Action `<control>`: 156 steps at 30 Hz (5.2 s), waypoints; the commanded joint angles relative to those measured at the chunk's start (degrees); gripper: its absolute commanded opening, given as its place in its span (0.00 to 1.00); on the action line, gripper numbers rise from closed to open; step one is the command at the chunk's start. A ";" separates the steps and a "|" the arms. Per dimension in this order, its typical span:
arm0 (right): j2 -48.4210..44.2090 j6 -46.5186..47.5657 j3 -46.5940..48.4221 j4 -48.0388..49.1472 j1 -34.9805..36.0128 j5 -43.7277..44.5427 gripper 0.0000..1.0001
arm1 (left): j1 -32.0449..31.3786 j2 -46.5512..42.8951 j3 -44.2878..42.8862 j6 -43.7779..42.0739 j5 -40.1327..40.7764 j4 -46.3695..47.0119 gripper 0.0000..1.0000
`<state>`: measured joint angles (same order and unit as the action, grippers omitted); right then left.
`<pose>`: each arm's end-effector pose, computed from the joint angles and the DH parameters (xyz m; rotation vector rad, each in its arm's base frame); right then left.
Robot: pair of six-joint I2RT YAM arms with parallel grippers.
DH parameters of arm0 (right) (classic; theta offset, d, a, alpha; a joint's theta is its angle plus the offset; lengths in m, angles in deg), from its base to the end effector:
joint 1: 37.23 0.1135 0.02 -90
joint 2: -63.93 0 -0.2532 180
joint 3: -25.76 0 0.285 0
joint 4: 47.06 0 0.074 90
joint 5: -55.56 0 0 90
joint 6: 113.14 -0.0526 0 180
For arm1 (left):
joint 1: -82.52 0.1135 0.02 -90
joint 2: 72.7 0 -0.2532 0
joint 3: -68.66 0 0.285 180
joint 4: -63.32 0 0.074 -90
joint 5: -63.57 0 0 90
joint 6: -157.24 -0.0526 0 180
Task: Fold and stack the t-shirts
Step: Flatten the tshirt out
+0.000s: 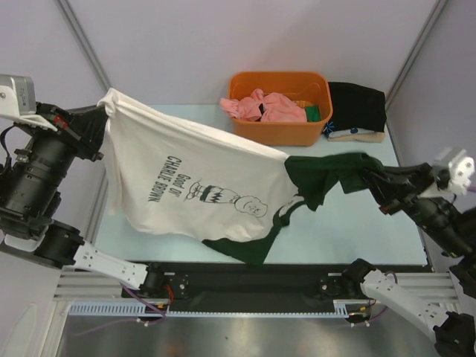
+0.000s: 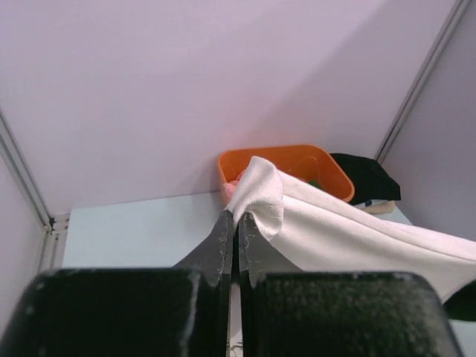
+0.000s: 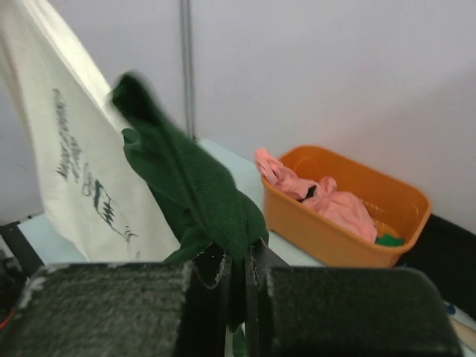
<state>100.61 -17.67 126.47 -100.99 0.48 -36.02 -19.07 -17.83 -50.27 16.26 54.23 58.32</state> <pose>0.0516 0.0417 0.5432 -0.5411 1.3041 0.4866 0.0425 -0.0510 0.6477 0.1090 1.4361 -0.3468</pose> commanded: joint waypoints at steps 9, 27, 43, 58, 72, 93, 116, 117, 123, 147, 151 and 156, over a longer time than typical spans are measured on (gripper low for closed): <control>1.53 14.09 3.83 8.01 25.89 29.57 0.00 | -0.02 -4.51 10.62 -15.53 -7.71 16.28 0.00; -3.01 84.91 -1.92 79.70 98.85 80.67 0.00 | 33.97 1.98 17.13 19.11 -33.71 -13.20 0.00; 9.00 128.84 -4.36 132.83 109.62 73.20 0.00 | 56.76 -0.98 24.69 44.47 -59.91 -27.63 0.01; 33.53 94.72 -0.58 99.52 66.08 93.62 0.00 | 56.76 -15.84 22.32 49.57 -68.98 -33.53 0.00; 36.69 0.95 16.25 -3.40 -3.73 26.83 0.00 | 61.93 0.85 21.61 54.40 -57.97 -33.36 0.00; 57.86 -15.84 10.12 0.10 -35.17 -1.82 0.60 | 93.67 41.22 10.39 69.96 -83.74 -44.18 1.00; 30.83 -30.61 -35.45 24.55 -24.54 -15.99 0.57 | 83.30 50.13 8.05 76.21 -83.66 -27.28 0.92; 27.94 -30.79 -36.16 24.38 -24.01 -15.73 0.57 | 82.86 53.12 5.12 76.21 -83.13 -27.63 0.91; 17.39 -29.47 -37.58 16.75 -22.68 -13.54 0.58 | 81.54 74.83 -18.96 76.30 -82.69 -34.48 0.86; 12.97 -29.91 -37.22 13.56 -22.77 -13.97 0.58 | 101.01 64.58 -11.45 73.31 -66.95 -43.81 0.00; 13.76 -30.09 -37.31 14.36 -22.42 -15.55 0.58 | 111.31 63.17 -9.76 72.08 -66.69 -44.95 0.12; 13.50 -27.10 -35.99 11.20 -22.51 -15.20 0.58 | 124.51 62.47 -11.61 74.26 -73.09 -46.35 0.67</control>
<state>114.49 -46.60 89.03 -89.06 -22.29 -50.58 99.31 51.15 -59.52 89.13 -20.30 12.27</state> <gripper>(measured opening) 0.578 0.574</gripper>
